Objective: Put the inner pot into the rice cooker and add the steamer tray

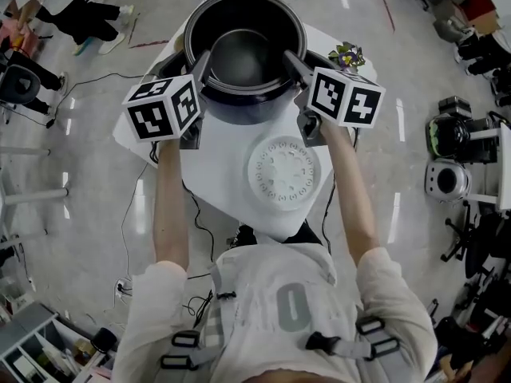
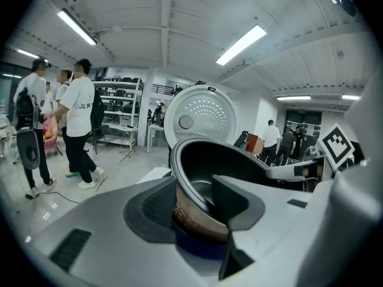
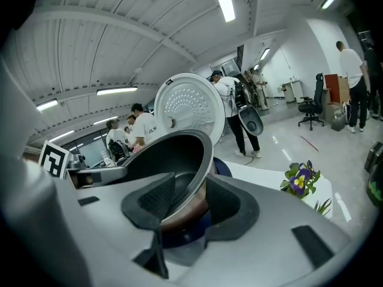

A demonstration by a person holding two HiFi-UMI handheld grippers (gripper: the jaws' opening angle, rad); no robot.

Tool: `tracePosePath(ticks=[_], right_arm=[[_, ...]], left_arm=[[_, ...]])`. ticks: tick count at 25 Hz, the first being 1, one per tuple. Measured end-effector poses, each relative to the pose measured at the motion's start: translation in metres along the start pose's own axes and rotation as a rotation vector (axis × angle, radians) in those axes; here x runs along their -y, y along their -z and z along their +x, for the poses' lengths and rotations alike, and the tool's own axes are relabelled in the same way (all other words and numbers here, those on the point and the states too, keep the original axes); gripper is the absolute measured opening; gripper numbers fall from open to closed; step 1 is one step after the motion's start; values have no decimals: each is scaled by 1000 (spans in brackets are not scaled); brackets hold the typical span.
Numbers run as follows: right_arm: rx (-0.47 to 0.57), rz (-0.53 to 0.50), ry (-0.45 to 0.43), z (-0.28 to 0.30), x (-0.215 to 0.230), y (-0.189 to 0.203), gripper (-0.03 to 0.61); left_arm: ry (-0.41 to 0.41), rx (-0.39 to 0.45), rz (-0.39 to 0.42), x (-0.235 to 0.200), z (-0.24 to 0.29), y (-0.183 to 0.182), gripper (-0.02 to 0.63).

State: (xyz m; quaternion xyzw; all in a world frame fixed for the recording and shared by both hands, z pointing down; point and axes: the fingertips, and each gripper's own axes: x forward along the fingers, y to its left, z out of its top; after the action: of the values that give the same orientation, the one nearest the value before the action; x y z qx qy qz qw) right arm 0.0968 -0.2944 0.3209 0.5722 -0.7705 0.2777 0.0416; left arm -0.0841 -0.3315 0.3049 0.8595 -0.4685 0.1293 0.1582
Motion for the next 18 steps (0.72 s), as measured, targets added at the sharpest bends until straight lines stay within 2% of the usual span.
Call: tracePosePath(ticks=[5,18], right_arm=[[-28,8,30,11,5,9,167],[-138,-124,151,29,19,36,184]], left_arm=[[-4,-35,-6,-8,10,10,176],[-20,-128,-19,-17,33,48,176]])
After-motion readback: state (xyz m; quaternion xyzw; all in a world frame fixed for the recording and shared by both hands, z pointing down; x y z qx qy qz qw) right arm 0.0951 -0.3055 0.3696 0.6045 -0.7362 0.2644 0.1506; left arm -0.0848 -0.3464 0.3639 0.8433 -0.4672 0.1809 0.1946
